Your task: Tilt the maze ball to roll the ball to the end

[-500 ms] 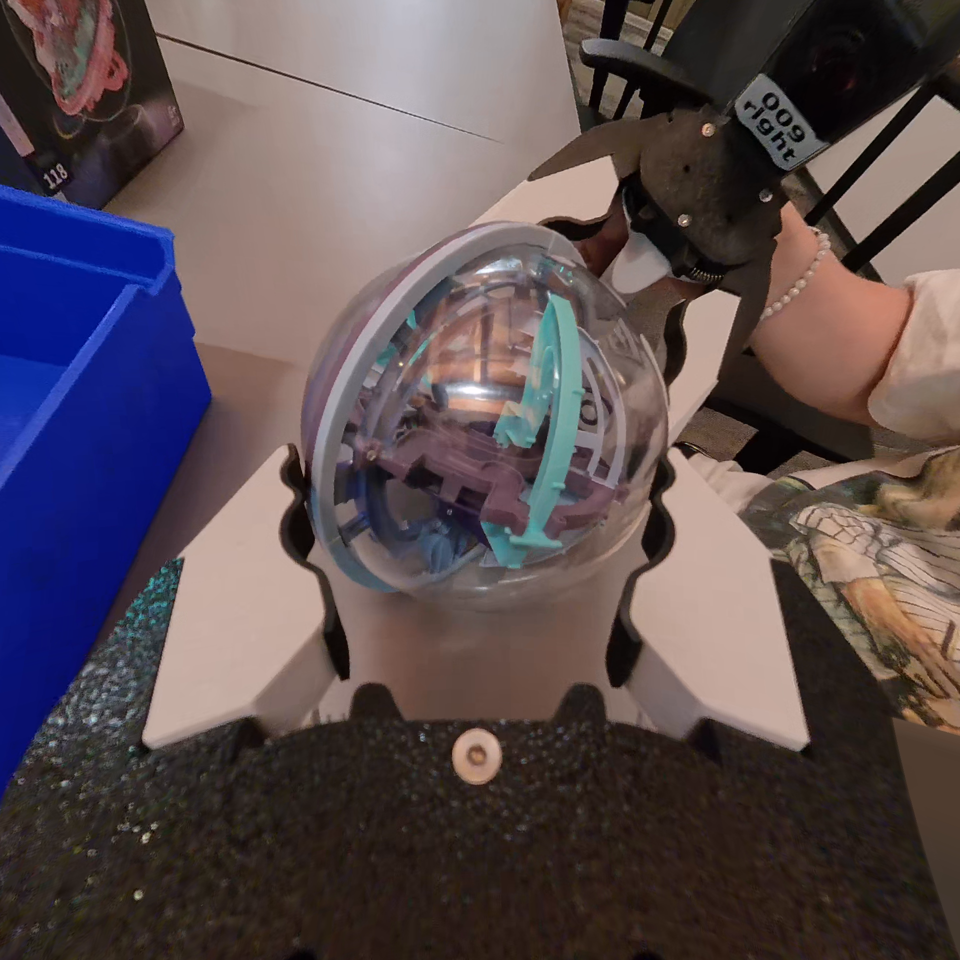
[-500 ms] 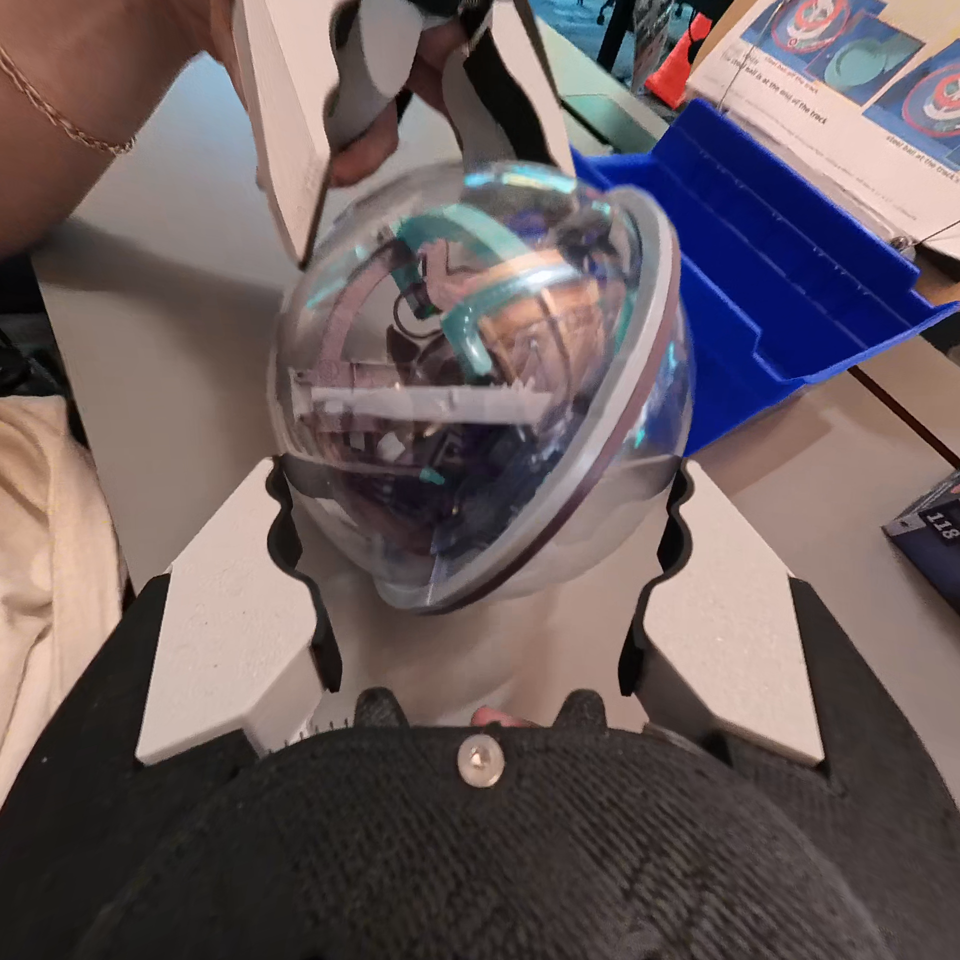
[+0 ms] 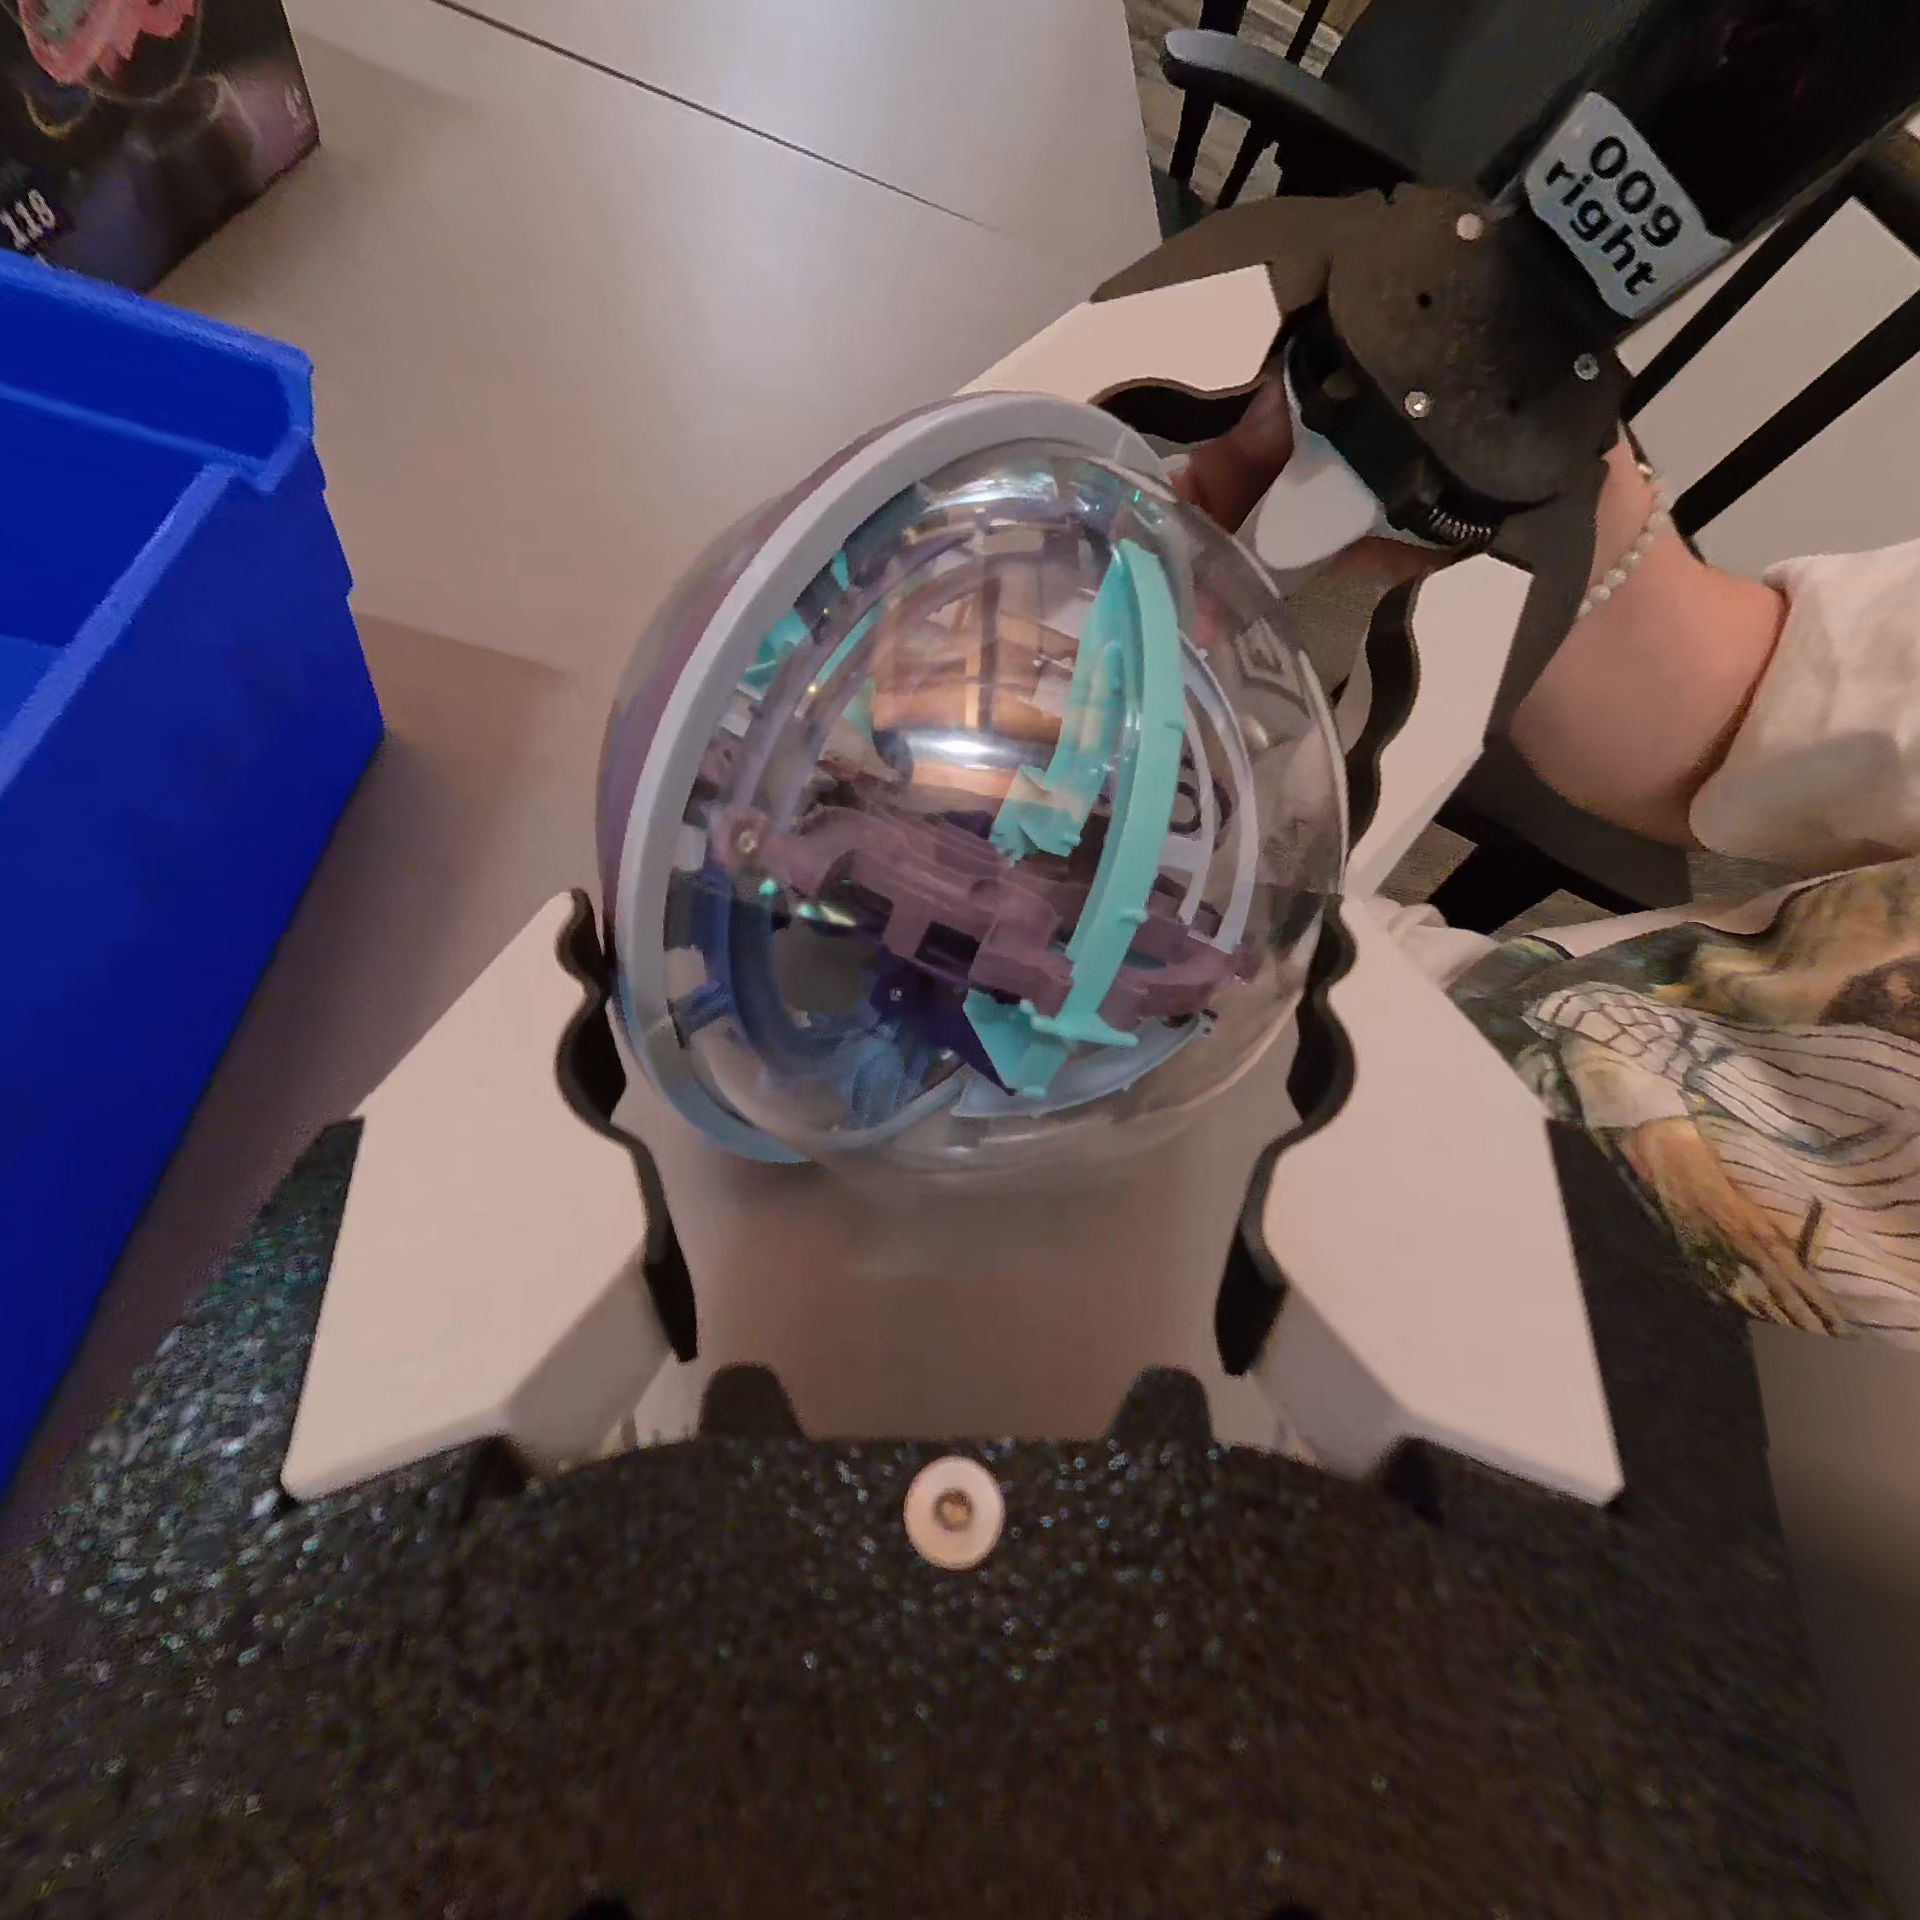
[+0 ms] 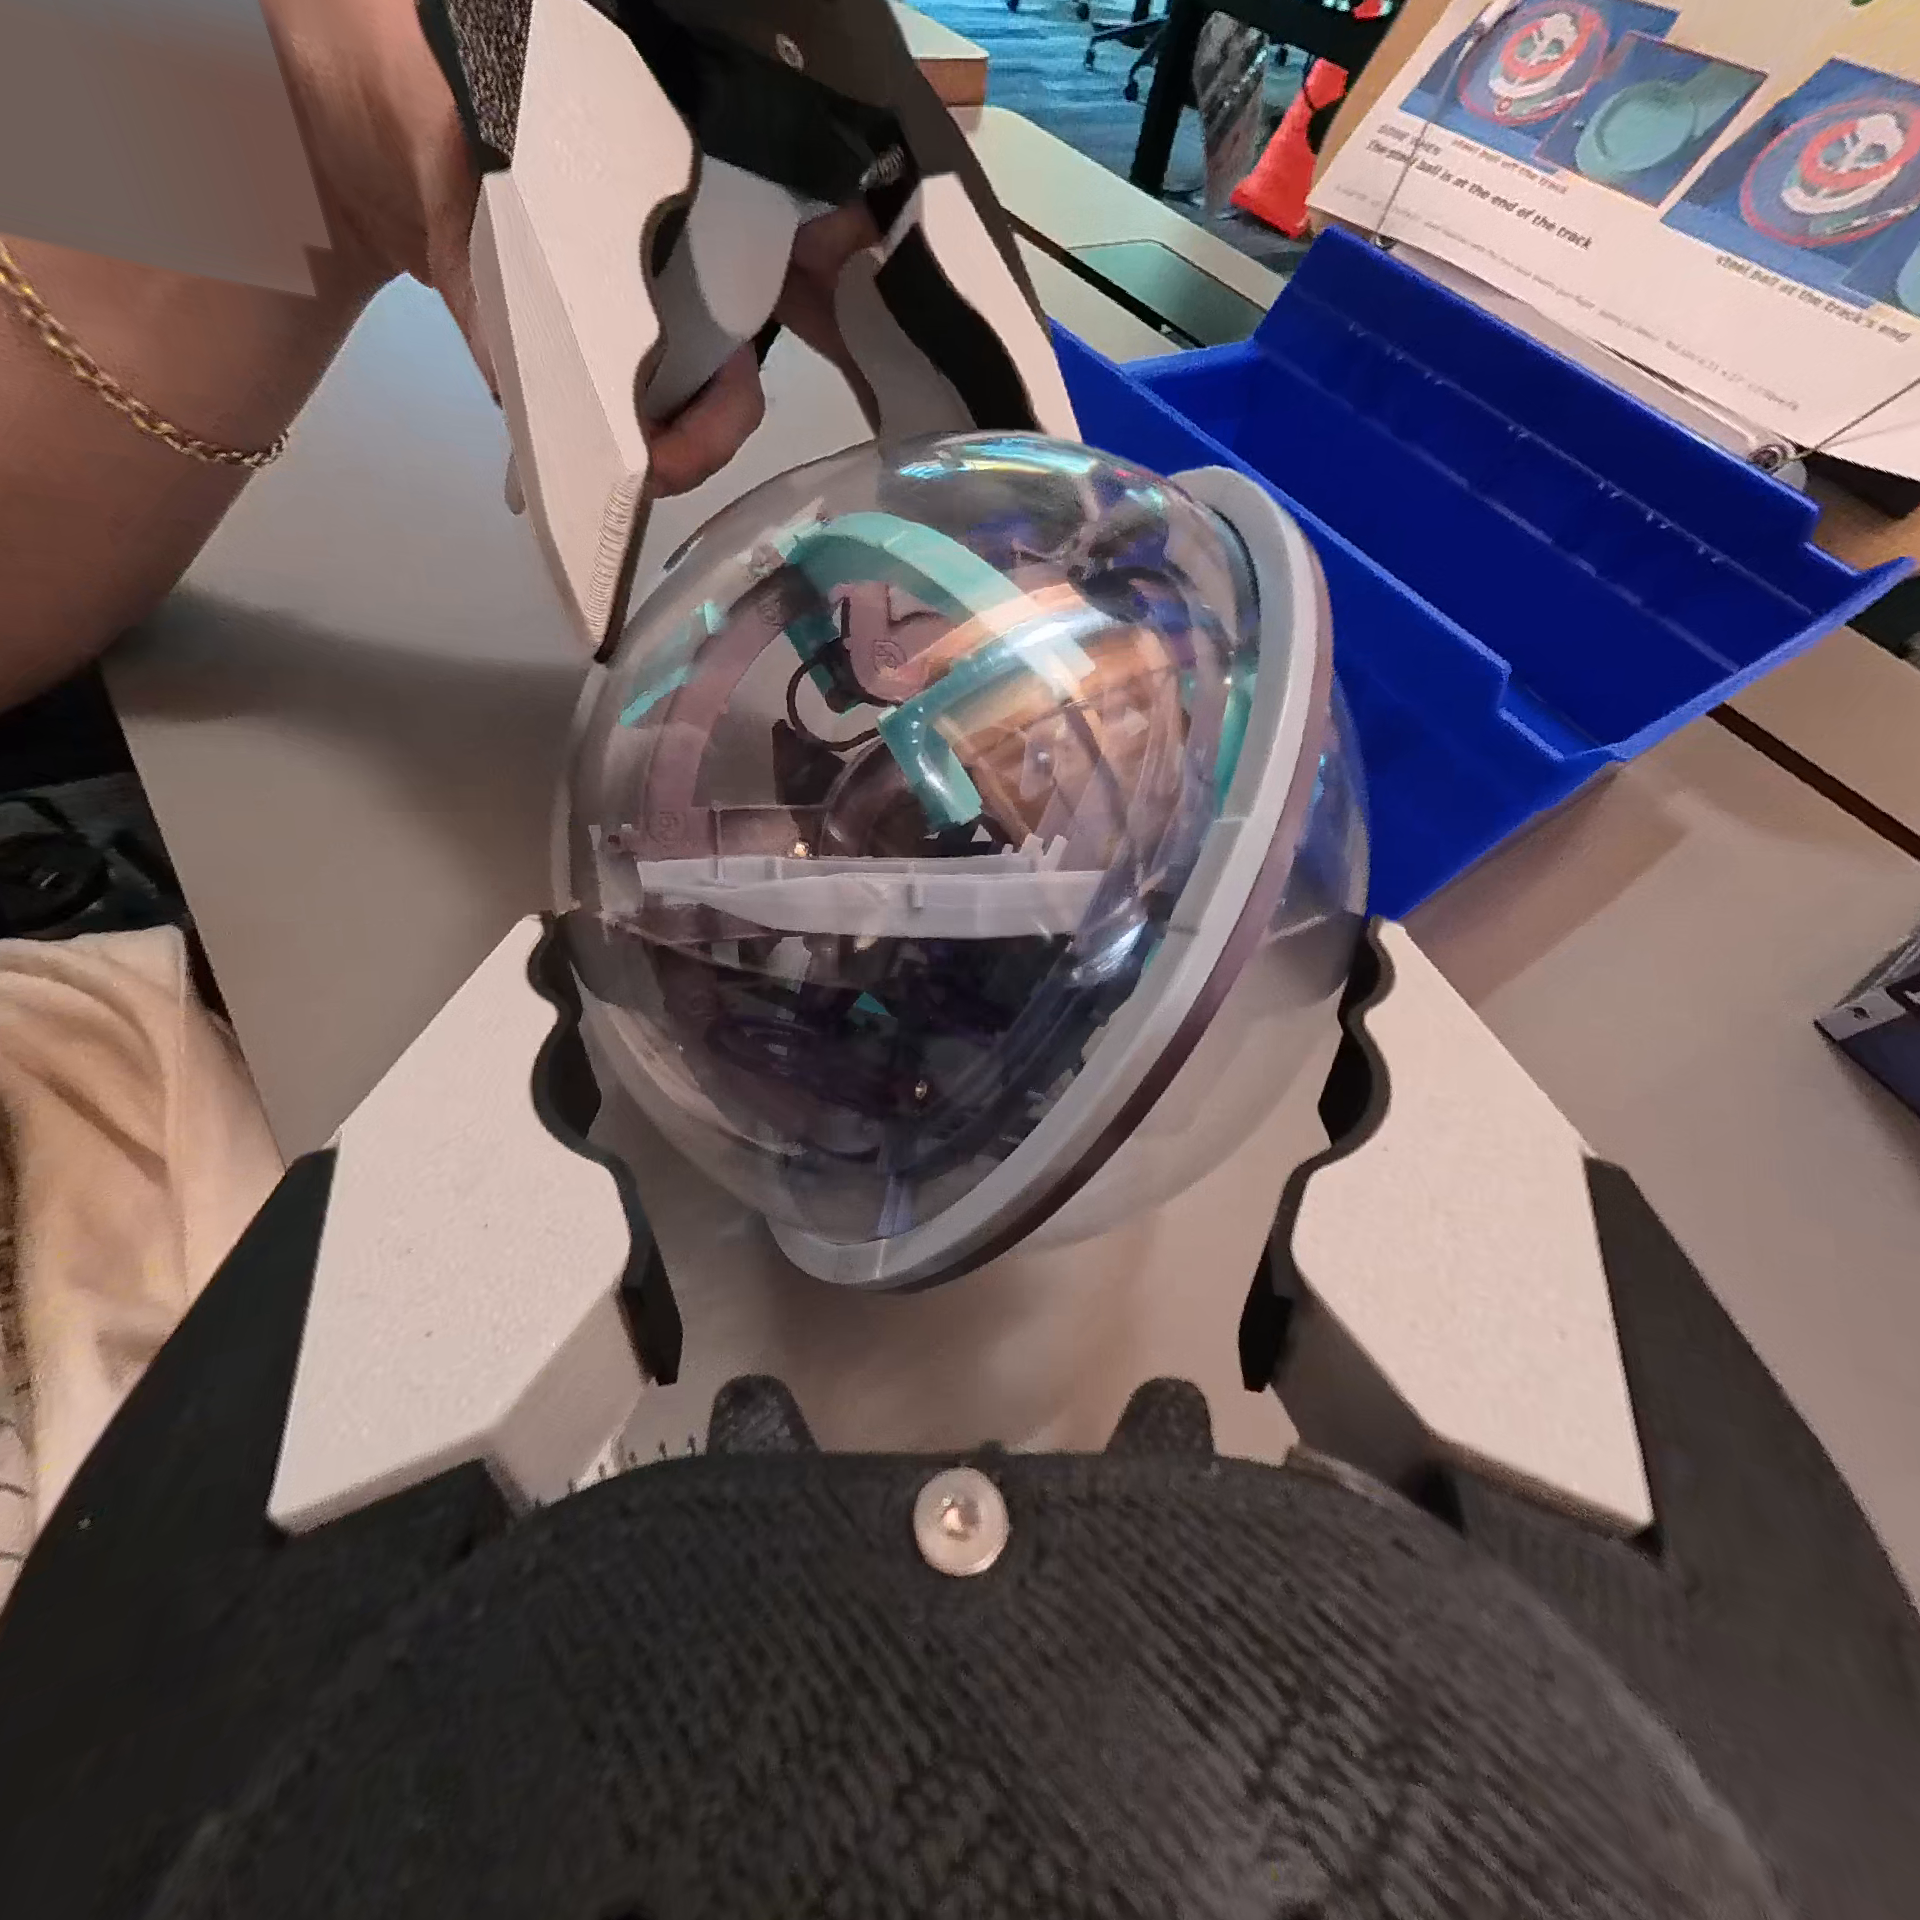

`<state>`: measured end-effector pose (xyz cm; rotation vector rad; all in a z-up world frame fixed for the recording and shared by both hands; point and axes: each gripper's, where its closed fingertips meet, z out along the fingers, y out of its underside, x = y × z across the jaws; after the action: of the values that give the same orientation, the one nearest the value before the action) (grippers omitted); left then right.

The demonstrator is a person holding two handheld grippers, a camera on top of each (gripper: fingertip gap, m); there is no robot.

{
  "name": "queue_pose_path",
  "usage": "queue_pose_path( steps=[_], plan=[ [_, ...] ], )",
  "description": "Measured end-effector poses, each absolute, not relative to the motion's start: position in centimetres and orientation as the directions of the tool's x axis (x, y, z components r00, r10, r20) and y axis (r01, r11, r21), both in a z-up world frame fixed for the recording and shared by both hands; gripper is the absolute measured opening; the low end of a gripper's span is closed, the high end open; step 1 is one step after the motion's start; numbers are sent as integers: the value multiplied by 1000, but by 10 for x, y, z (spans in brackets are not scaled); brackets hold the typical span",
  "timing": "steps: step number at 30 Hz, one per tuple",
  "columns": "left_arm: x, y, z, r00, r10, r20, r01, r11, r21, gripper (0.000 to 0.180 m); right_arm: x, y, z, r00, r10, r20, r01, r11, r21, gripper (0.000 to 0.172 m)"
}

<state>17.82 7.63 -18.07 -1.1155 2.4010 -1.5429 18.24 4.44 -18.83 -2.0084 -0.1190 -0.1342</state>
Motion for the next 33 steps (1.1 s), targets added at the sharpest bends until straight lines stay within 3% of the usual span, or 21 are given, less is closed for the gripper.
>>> queue_pose_path(
  steps=[7,12,16,19,28,31,33],
  plan=[
    [173,79,-185,-710,-590,385,-590,201,-782,133,175,45,-192,990,-76,115,73,-416,-907,141],
    [168,82,-187,-728,-563,393,-587,214,-781,133,173,40,-192,980,38,195,191,-449,-873,134],
    [173,77,-187,-731,-572,371,-572,218,-791,133,179,47,-196,964,114,239,265,-425,-866,146],
    [177,77,-185,-715,-587,379,-579,195,-792,133,182,52,-202,971,53,232,231,-449,-863,153],
    [188,87,-176,-654,-612,444,-606,72,-793,130,184,57,-209,977,-212,17,-77,-428,-900,153],
    [182,90,-177,-677,-589,441,-600,94,-795,130,179,55,-210,982,-169,88,1,-458,-889,147],
    [178,92,-178,-700,-572,428,-587,119,-801,130,178,46,-215,972,-62,225,158,-536,-829,139]
  ],
)
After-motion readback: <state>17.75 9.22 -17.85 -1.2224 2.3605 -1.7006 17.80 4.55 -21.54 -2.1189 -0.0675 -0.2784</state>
